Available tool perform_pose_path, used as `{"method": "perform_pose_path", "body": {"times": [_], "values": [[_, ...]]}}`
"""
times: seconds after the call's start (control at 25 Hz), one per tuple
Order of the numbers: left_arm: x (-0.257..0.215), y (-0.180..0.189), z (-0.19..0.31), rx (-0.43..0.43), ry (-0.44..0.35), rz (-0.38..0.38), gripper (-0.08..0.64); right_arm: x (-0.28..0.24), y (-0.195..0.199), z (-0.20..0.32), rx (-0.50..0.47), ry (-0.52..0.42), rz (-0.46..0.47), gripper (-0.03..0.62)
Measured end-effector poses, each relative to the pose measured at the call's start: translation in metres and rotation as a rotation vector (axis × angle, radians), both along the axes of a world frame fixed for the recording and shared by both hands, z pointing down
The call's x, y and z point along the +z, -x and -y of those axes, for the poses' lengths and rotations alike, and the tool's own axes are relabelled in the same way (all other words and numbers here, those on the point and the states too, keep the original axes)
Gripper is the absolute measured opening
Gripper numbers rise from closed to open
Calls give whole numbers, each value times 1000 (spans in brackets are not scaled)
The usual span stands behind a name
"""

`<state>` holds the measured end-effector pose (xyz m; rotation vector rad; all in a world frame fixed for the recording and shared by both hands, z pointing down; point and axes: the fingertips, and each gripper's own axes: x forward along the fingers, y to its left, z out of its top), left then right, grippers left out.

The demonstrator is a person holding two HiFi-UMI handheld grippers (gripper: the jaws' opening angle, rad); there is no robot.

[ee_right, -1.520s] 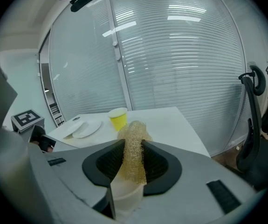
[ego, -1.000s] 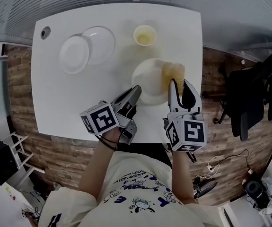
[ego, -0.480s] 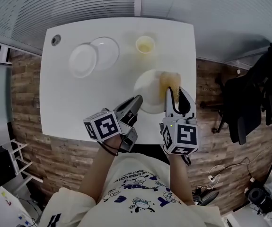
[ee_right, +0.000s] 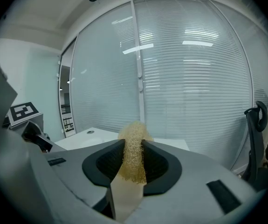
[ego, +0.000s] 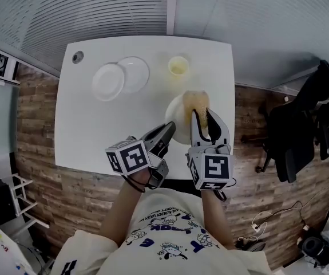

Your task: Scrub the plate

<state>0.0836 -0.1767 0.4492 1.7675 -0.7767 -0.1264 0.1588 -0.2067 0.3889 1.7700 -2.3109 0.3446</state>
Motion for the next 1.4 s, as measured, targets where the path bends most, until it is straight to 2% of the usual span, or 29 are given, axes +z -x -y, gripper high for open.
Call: {"method": "perform_pose_path", "body": {"times": [0.16, 0.56, 0.88, 1.08, 1.4], "values": [[0, 3, 1, -10, -10, 18, 32, -5, 14, -4, -53, -18, -28, 95], [-11, 8, 11, -48, -32, -11, 32, -15, 40, -17, -178, -44, -53, 95], [-25, 22, 28, -125, -33, -99, 32, -16, 54, -23, -244, -51, -115, 95], [-30, 26, 31, -140, -44, -108, 32, -18, 54, -27, -251, -68, -171, 95], [-31, 22, 28, -130, -39, -116, 32, -18, 44, -27, -231, -65, -200, 95]]}}
